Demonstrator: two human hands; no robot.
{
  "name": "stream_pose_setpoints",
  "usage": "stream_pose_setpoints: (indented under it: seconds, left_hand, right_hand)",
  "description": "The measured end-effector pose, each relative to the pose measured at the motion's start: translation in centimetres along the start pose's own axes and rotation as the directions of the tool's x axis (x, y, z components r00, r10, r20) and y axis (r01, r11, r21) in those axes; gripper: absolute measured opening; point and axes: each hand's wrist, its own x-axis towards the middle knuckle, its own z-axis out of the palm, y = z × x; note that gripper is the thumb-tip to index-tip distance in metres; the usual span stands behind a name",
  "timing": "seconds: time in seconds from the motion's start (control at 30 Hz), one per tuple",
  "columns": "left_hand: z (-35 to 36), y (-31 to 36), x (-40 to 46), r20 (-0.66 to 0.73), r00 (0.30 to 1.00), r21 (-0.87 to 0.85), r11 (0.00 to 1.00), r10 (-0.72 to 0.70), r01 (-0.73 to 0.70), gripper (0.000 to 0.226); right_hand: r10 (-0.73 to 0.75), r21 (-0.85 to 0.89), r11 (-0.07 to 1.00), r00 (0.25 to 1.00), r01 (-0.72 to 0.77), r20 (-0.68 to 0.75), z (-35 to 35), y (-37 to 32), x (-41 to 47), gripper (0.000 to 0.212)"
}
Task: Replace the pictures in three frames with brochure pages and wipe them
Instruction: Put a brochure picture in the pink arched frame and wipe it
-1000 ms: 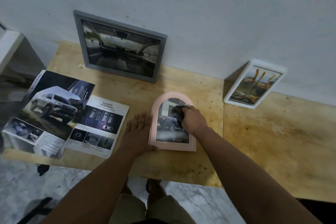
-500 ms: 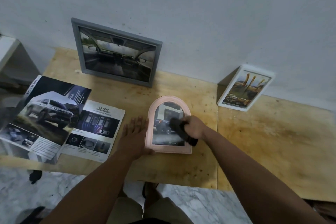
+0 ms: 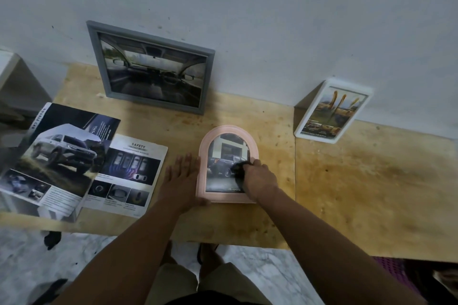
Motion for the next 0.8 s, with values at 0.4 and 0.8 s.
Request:
stream_pose_setpoints:
  seconds: [0.4, 0.8]
  left_hand:
    - [0.3, 0.0, 0.4, -0.001, 1.0, -0.005, 1.0, -0.025, 0.025, 0.142]
    - [0.4, -0.2, 0.3, 0.002, 1.0, 0.0, 1.0, -0.016, 0.016, 0.142]
  right_hand:
    - [-0.152, 0.368, 0.923, 0.986, 0.116, 0.072, 4.0, -3.8, -4.1, 0.045]
    - [-0.079, -0.287, 0.955, 0.997, 0.069, -0.023, -1.7, -0.1, -0.4, 0.043]
